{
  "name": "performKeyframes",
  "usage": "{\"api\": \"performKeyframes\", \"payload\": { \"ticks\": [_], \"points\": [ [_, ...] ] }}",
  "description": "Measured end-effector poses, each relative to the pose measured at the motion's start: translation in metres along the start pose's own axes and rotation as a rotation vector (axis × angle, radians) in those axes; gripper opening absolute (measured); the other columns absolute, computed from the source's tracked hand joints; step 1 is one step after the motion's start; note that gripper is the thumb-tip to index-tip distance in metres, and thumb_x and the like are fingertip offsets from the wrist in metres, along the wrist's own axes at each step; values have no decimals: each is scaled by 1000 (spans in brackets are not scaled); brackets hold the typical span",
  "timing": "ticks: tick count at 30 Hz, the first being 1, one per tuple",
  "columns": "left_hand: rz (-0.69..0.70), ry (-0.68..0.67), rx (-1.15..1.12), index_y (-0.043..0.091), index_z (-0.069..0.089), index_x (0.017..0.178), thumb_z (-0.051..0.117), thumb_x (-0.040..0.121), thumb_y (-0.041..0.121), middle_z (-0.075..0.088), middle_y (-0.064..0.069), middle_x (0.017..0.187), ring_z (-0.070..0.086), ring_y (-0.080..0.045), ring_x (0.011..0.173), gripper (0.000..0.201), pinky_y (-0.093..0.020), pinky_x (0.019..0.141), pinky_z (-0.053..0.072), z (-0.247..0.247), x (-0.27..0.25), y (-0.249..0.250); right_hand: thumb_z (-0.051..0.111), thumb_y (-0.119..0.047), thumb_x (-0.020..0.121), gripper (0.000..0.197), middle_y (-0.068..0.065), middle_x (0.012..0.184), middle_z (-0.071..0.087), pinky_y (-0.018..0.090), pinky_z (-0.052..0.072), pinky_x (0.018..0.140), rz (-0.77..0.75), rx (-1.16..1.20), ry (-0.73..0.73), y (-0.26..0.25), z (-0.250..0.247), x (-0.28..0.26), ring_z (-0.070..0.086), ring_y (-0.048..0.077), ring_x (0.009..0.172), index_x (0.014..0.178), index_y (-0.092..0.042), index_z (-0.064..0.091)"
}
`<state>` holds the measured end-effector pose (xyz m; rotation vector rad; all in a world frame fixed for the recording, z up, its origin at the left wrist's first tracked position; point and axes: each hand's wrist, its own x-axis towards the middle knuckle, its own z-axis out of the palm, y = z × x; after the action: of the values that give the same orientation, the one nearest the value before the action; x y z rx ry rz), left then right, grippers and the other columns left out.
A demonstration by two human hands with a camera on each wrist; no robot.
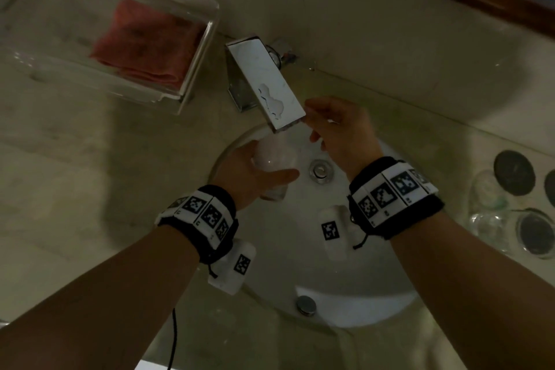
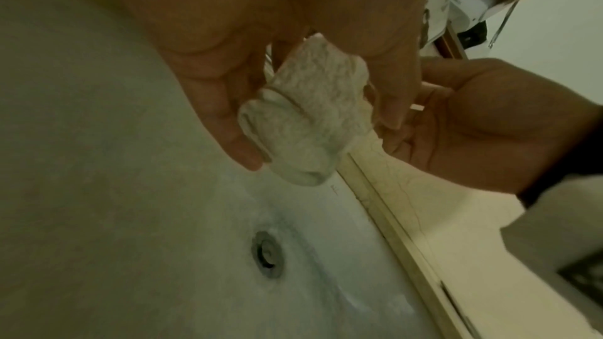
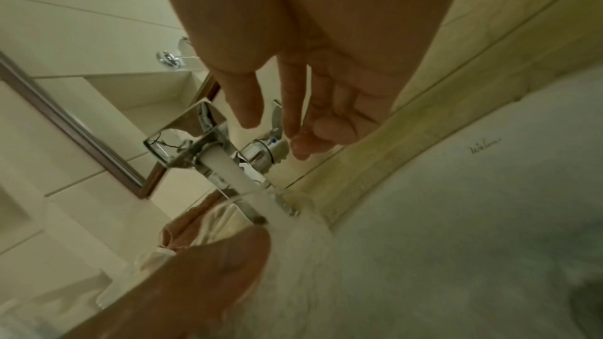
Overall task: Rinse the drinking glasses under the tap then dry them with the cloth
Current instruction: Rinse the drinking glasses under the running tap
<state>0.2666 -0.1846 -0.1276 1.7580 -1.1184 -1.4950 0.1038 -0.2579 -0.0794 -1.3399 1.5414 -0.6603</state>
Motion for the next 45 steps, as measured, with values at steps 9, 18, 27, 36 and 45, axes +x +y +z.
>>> {"api": "performKeyframes", "payload": {
  "ticks": [9, 18, 27, 36, 45],
  "points": [
    [-42, -133, 392, 28, 51, 118, 92, 56, 51, 61, 7, 111, 67, -17, 92, 78, -33, 77, 59, -4, -5, -1, 69, -33, 89, 31, -3, 110, 70, 39, 58, 76, -5, -67, 83, -17, -2, 18, 69, 14, 85, 118, -21, 66],
    [138, -207, 764, 30, 49, 141, 93, 60, 41, 45, 1, 135, 51, -17, 115, 93, -25, 97, 43, -9, -10, 6, 69, -35, 80, 50, -12, 124, 63, 45, 56, 93, -39, -70, 54, -44, 0, 25, 65, 14, 110, 128, -24, 62],
    [243, -238, 1068, 34, 41, 146, 86, 71, 34, 38, 3, 146, 42, -25, 122, 87, -36, 106, 41, -13, -17, 14, 70, -20, 88, 43, -6, 123, 64, 48, 58, 86, -35, -35, 46, -45, 0, 24, 68, 16, 99, 130, -17, 60],
    [226, -210, 828, 34, 46, 142, 89, 66, 41, 47, 4, 135, 52, -17, 118, 87, -27, 96, 45, -23, -27, 16, 61, -6, 89, 19, 6, 96, 71, 39, 58, 84, 12, 11, 24, -54, -8, 20, 64, 16, 88, 103, -14, 72],
    [226, -185, 571, 39, 46, 125, 91, 59, 47, 61, 14, 120, 61, -5, 96, 81, -16, 77, 47, -22, -41, 19, 54, -2, 93, 39, -5, 116, 68, 31, 53, 77, 63, 120, -87, -50, -11, 9, 64, 15, 101, 123, -23, 67]
  ]
}}
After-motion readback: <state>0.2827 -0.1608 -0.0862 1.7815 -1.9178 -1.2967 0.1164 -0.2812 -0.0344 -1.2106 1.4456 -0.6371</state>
